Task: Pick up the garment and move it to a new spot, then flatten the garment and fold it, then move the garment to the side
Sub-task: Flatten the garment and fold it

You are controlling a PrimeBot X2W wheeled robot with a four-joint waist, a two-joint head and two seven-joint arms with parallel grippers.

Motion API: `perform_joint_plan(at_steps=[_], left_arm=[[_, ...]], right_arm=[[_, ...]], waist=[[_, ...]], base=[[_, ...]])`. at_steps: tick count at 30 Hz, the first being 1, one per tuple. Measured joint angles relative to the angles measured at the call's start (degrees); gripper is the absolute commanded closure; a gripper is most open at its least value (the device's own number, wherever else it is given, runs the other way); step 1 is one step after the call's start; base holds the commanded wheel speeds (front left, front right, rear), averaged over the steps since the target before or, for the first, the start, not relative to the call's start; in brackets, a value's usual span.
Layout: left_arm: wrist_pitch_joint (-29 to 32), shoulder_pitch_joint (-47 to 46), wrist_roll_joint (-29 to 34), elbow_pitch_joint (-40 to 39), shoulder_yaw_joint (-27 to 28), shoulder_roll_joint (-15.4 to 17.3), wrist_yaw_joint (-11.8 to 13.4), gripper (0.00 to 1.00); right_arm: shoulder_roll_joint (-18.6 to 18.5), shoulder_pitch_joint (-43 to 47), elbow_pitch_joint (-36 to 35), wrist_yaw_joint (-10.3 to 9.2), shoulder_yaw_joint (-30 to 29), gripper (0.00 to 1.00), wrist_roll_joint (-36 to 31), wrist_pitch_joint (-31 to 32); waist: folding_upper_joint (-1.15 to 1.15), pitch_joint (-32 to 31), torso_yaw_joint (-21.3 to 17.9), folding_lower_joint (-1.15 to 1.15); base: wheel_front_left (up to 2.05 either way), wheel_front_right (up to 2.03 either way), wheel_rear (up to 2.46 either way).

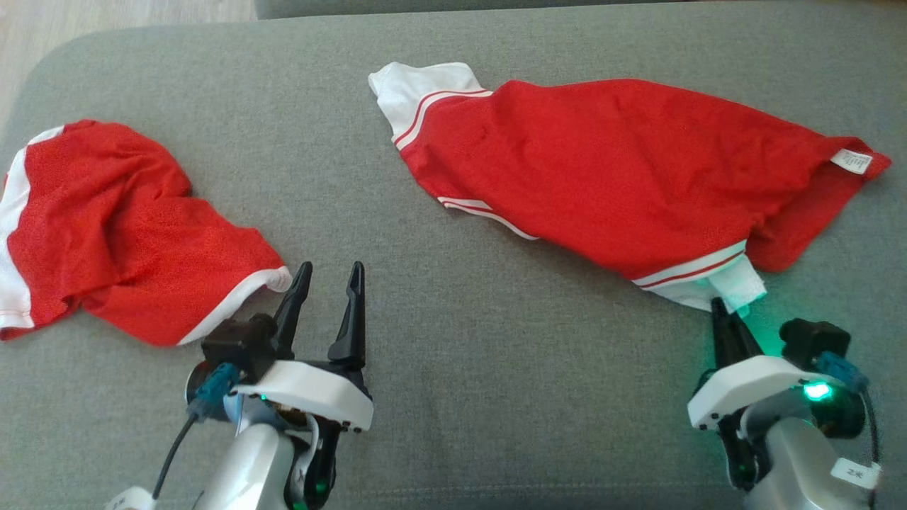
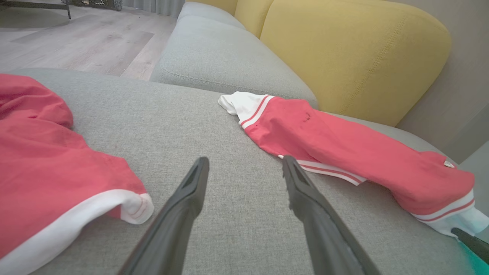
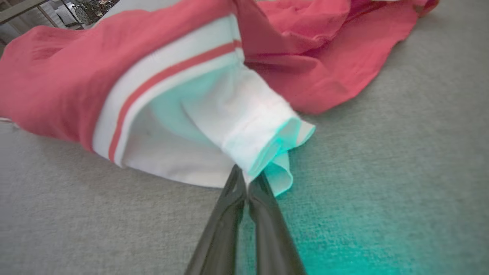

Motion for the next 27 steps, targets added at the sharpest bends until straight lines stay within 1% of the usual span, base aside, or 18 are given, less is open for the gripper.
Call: perform_joint_plan(at_steps=[4, 8, 13, 23, 27], left_arm=[[0.01, 0.01, 0.0, 0.26, 0.03, 0.0, 0.0, 0.0], [0.01, 0.11, -0.07, 0.35, 0.05, 0.0, 0.01, 0.0], [0.0, 0.7, -0.09, 0.35, 0.03, 0.0, 0.07, 0.0], [0.01, 4.37, -0.69, 0.27, 0.18, 0.01, 0.86, 0.0], [0.01, 5.37, -0.69, 0.11, 0.41, 0.02, 1.04, 0.0]], right_arm=[[0.03, -0.38, -0.36, 0.0, 2.69, 1.0, 0.97, -0.7], [0.02, -0.35, -4.42, 0.0, 4.63, 1.0, 3.41, -1.47], [0.03, -0.16, -12.5, 0.0, 4.48, 1.0, 4.15, -1.21], [-0.01, 3.33, -31.08, 0.0, 3.07, 1.0, 4.93, 3.42], [0.0, 3.33, -37.86, 0.0, 2.19, 1.0, 4.34, 4.2]], waist=[[0.0, -0.67, -0.33, 0.0], [0.0, -2.27, -0.63, 0.0], [0.0, -4.9, -1.19, 0.0], [0.0, -9.98, -2.34, 0.0], [0.0, -11.22, -2.95, 0.0]], base=[[0.0, 0.0, 0.0], [0.0, 0.0, 0.0], [0.0, 0.0, 0.0], [0.0, 0.0, 0.0], [0.0, 0.0, 0.0]])
